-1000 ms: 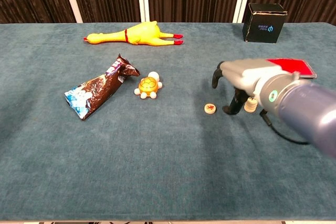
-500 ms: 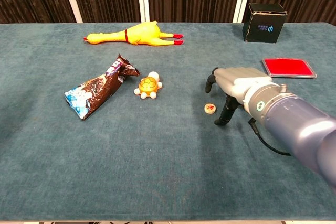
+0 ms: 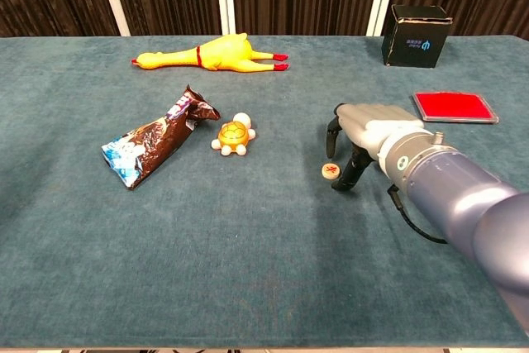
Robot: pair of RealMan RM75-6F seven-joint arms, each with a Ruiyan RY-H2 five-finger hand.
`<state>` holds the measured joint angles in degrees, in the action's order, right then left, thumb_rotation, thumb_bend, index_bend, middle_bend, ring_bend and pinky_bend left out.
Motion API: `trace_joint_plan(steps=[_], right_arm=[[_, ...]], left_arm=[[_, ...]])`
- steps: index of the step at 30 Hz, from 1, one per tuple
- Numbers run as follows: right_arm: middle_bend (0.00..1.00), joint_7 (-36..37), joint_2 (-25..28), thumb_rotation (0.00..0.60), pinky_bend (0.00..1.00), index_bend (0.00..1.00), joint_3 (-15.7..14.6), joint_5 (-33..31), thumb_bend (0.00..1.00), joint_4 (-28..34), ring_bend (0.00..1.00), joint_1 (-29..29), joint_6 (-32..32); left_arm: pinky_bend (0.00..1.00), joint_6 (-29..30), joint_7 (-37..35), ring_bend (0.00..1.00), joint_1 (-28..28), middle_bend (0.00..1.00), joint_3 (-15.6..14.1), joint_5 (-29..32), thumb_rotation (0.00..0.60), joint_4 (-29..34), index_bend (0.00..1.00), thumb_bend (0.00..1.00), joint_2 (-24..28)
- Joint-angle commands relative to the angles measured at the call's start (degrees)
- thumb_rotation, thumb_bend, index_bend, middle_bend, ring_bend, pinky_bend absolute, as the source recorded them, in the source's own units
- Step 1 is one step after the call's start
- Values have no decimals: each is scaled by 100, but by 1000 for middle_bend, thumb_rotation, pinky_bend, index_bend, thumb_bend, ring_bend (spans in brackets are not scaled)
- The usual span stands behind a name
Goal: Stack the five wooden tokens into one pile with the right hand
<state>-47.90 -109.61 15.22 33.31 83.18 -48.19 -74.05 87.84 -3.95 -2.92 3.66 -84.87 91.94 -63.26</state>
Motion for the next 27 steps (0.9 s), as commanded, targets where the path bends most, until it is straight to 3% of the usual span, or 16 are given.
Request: trace_joint_plan(steps=[1, 27], right_arm=[[7, 5, -31, 600, 0, 461, 38, 5, 319, -58, 0, 10, 39], [7, -75, -171, 600, 0, 519, 217, 30, 356, -332, 0, 86, 236]], left_arm=[[5, 1, -1, 0, 1, 0, 0, 2, 600, 3, 152, 207, -1], [5, -15, -20, 0, -3, 0, 6, 20, 600, -1, 152, 206, 6]])
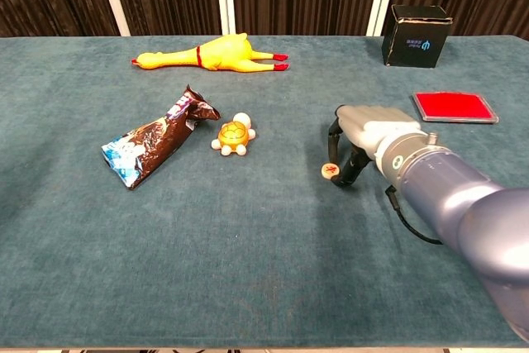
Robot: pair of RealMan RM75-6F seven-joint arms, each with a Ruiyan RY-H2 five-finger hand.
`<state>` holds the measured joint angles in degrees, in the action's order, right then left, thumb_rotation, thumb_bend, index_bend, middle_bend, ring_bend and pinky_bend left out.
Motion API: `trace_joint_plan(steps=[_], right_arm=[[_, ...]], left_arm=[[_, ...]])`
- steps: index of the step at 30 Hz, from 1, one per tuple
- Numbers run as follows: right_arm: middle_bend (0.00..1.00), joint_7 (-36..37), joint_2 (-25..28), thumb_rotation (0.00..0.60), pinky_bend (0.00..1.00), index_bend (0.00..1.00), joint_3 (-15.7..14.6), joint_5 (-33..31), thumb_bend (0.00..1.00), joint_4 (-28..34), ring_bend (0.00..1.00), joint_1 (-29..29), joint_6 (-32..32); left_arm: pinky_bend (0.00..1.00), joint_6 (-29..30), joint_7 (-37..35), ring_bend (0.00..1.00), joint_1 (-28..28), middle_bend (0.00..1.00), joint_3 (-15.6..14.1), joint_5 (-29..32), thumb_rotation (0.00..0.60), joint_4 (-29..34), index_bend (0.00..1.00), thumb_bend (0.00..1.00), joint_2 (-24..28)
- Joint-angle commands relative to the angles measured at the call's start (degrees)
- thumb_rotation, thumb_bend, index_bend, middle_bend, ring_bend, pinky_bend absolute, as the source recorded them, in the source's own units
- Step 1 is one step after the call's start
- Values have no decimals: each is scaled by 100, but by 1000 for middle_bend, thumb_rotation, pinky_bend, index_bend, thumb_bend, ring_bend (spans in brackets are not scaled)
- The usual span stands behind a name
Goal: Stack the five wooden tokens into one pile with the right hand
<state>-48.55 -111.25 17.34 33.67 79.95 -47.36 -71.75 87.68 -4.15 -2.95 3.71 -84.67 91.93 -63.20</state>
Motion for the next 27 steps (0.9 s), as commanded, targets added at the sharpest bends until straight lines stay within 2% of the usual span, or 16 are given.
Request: trace_joint_plan(steps=[1, 13, 19, 27], right_arm=[[7, -16, -13, 600, 0, 519, 7, -8, 356, -16, 0, 5, 11], [7, -134, -29, 600, 0, 519, 71, -23, 363, 16, 0, -12, 48], [7, -155, -34, 600, 0, 528, 94, -52, 425, 30, 0, -5, 73], [7, -141, 4, 600, 0, 552, 122, -81, 431, 88, 0, 13, 122]], left_arm=[[5, 2, -2, 0, 2, 0, 1, 2, 600, -1, 152, 206, 1], [6, -9, 3, 0, -1, 0, 1, 11, 600, 3, 152, 206, 5], [5, -14, 1, 0, -2, 0, 0, 12, 600, 4, 152, 206, 10], [5, -14, 3, 0, -3, 0, 0, 13, 600, 8, 152, 206, 11]])
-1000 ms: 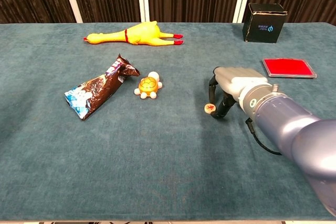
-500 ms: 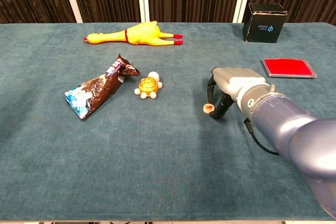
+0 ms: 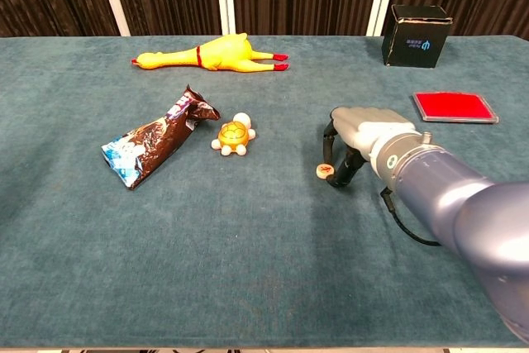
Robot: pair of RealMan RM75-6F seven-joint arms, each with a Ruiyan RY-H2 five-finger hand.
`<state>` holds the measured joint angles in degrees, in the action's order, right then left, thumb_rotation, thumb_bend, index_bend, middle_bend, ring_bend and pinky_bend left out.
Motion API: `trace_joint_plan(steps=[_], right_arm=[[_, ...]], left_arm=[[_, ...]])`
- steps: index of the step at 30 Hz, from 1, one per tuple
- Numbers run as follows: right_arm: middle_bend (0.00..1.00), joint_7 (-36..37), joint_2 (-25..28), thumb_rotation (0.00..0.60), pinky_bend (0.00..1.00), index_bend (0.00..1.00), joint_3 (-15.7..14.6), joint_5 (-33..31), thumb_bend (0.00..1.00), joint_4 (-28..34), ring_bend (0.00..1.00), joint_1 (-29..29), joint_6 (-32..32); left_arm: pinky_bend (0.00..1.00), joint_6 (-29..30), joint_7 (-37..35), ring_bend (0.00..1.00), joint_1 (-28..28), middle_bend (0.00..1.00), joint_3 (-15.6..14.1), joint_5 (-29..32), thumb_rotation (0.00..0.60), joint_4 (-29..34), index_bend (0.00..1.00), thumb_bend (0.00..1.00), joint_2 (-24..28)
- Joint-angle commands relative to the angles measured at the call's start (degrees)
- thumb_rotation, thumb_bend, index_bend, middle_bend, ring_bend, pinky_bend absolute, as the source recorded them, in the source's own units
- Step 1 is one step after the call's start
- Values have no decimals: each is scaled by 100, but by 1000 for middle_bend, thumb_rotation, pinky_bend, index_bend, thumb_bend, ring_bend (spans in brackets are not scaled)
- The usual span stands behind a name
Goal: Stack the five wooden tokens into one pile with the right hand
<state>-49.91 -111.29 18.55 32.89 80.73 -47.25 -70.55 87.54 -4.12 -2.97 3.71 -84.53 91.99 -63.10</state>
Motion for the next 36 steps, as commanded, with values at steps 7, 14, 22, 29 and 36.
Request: trace_joint_plan(steps=[7, 14, 22, 29, 36], right_arm=[[7, 43, 81, 600, 0, 558, -5, 20, 432, 146, 0, 38, 21], [7, 83, 190, 600, 0, 558, 28, 98, 432, 340, 0, 62, -57], [7, 9, 499, 600, 0, 558, 121, 127, 432, 798, 0, 103, -249], [7, -41, 1002, 600, 0, 558, 139, 195, 432, 1433, 0, 243, -483], [7, 131, 1533, 600, 0, 558, -58, 337, 432, 2003, 0, 517, -582]], left_arm=[[6, -4, 2, 0, 0, 0, -4, -2, 600, 1, 152, 206, 0], [5, -6, -3, 0, 0, 0, -5, 1, 600, 6, 152, 206, 1], [6, -7, 3, 0, 0, 0, -7, -4, 600, 6, 152, 206, -1], [5, 13, 23, 0, 8, 0, -12, -16, 600, 7, 152, 206, -9], [6, 37, 57, 0, 15, 0, -13, -29, 600, 13, 152, 206, -20]])
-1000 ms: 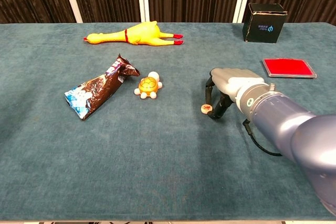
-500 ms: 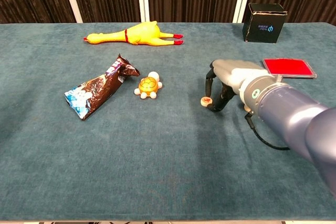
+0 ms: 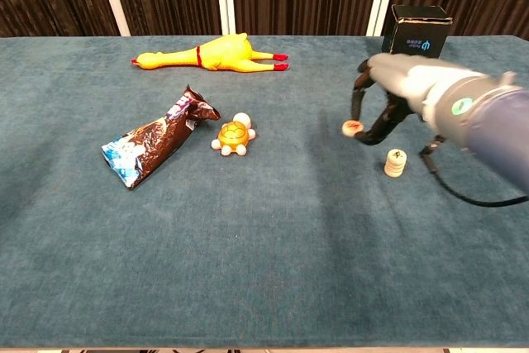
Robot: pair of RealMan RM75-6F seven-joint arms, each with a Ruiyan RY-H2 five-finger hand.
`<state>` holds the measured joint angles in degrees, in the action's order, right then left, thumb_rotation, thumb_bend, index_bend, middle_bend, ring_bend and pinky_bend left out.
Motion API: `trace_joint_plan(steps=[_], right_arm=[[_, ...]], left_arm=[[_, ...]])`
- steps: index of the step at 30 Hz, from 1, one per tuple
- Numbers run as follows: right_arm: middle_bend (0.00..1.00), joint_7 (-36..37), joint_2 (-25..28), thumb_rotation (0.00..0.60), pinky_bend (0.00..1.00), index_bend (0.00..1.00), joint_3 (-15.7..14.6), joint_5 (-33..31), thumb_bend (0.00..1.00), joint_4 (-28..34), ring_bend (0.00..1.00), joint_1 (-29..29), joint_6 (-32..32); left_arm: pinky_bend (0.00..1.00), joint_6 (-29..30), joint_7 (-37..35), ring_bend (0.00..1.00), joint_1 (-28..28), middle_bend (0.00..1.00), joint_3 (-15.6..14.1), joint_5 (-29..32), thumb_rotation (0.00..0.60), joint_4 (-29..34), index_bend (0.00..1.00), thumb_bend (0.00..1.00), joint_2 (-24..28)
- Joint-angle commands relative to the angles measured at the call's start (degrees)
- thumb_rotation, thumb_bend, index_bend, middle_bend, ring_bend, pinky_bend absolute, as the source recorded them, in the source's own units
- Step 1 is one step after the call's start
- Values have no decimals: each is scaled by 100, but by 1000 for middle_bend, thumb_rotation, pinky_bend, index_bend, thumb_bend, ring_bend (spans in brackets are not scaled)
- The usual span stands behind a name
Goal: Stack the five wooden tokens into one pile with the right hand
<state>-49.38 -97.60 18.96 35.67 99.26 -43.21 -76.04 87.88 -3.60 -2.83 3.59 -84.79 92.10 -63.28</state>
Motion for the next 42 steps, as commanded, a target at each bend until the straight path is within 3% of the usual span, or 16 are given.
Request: trace_joint_plan(steps=[1, 12, 42], right_arm=[[7, 113, 224, 600, 0, 558, -133, 66, 432, 193, 0, 147, -21], [7, 520, 538, 600, 0, 558, -340, 107, 431, 194, 0, 371, 123], [7, 736, 539, 600, 0, 558, -490, 53, 433, -176, 0, 380, 307]], left_arm=[[6, 6, 11, 0, 2, 0, -2, -6, 600, 2, 152, 206, -4], [6, -4, 27, 0, 2, 0, 4, 17, 600, -1, 152, 206, -10], [5, 1, 41, 0, 4, 0, 6, 13, 600, -8, 152, 206, -11]])
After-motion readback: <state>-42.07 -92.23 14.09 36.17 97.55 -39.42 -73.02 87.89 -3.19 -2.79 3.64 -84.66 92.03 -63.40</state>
